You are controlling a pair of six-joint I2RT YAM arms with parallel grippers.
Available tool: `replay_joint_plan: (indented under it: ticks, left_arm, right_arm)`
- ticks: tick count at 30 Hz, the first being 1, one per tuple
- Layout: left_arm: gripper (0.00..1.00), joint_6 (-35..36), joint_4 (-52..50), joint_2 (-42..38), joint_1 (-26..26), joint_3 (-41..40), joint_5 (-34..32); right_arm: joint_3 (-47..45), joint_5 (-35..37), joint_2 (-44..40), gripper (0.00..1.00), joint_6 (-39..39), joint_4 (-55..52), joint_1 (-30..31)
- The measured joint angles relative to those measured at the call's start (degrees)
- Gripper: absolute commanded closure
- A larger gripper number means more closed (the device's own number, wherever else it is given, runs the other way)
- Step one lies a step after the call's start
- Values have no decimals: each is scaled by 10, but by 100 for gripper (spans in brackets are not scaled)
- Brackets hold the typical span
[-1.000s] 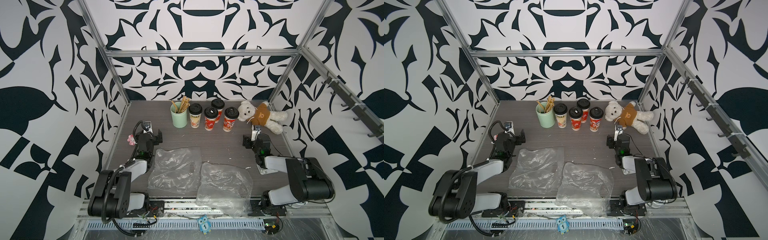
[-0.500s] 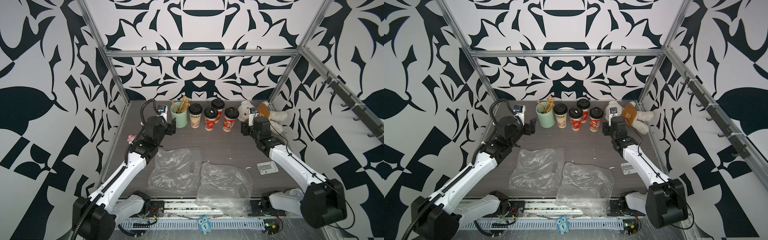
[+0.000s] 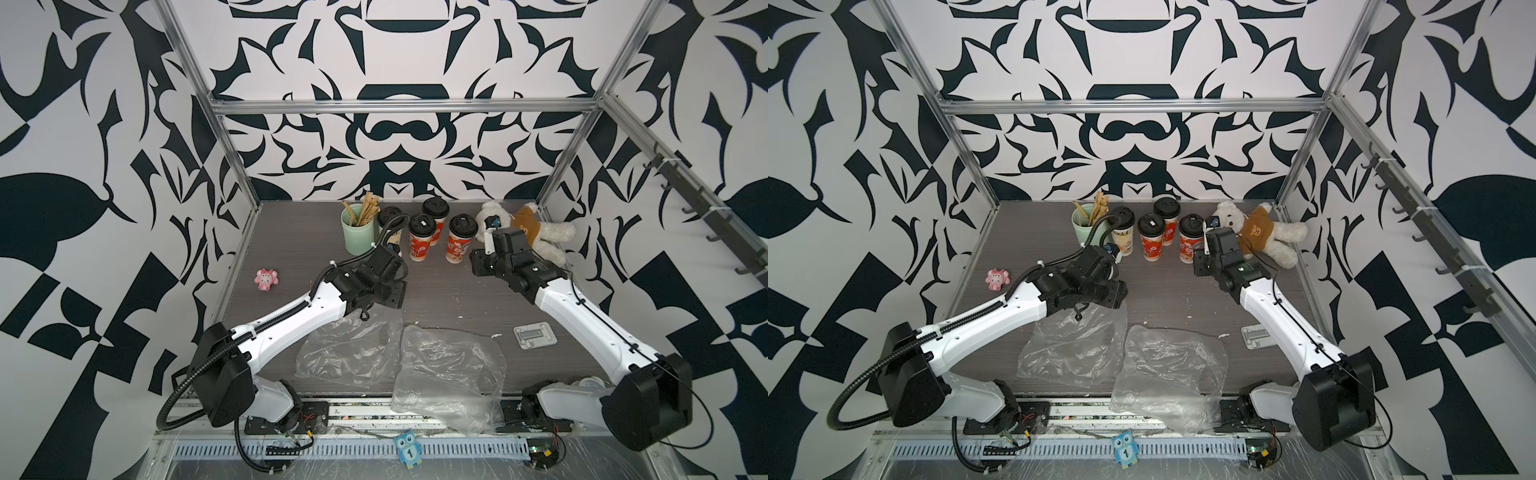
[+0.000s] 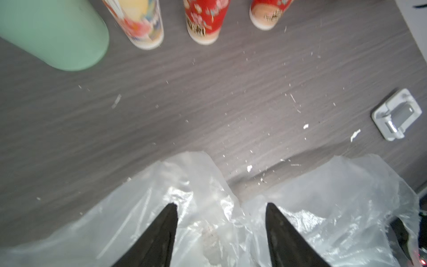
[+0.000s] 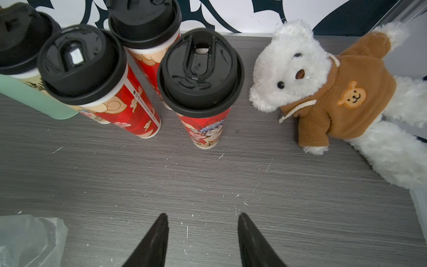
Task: Pack milk tea into plastic carrier bags
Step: Pick up the plastic carrier bag from the center of the board.
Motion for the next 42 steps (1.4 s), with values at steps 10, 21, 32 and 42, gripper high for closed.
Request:
replay_joint_plan:
  ticks: [10,21,32,42]
  left_arm:
    - [33,-81,-37,40,-35,-4,26]
    - [32,-111,-59,71,-41,-4,27]
    - [33,-116,-61,88,-44,-17,28]
    - [33,-117,-59,94,-45,-21,28]
  right_arm:
    - [58,-85,-25,51,7,-165,85]
    - [94,-94,-42,51,83,-414,238]
    - [31,-118,-74,50,224,-515,317]
    - [-96,-186,-150,49,342,-480,323]
